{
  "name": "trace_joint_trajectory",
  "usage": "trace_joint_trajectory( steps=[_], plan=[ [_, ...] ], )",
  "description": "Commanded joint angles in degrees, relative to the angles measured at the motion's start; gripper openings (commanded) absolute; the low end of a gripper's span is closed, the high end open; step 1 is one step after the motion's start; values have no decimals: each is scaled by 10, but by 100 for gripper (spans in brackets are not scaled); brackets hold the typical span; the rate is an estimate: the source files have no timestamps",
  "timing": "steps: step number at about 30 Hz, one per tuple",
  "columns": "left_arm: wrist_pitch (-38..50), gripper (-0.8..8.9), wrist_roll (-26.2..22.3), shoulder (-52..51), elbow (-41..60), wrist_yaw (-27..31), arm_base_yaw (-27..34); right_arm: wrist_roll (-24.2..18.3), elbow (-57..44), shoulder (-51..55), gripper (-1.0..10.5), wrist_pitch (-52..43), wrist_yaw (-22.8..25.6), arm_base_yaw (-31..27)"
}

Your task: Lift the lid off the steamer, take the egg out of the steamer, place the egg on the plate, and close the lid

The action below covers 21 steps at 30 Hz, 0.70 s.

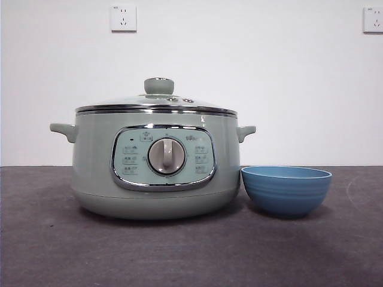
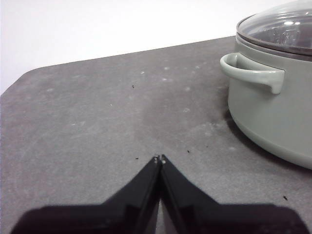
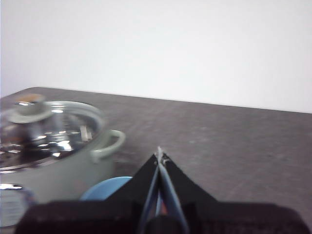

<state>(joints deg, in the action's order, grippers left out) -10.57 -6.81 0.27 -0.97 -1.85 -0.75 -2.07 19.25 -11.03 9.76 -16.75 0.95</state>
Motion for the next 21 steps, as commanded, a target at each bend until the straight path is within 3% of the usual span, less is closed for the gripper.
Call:
trace_joint_trajectory(
  steps=[1, 6, 15, 21],
  plan=[
    [2, -3, 4, -1, 8, 2, 2, -1, -57, 34, 2, -24, 38, -2],
    [2, -3, 4, -1, 8, 2, 2, 9, -123, 77, 2, -25, 80, -2],
    [2, -3, 4, -1, 8, 2, 2, 54, -189, 110, 2, -15, 81, -2],
    [2, -3, 4, -1, 8, 2, 2, 59, -189, 110, 2, 2, 82, -2]
  ],
)
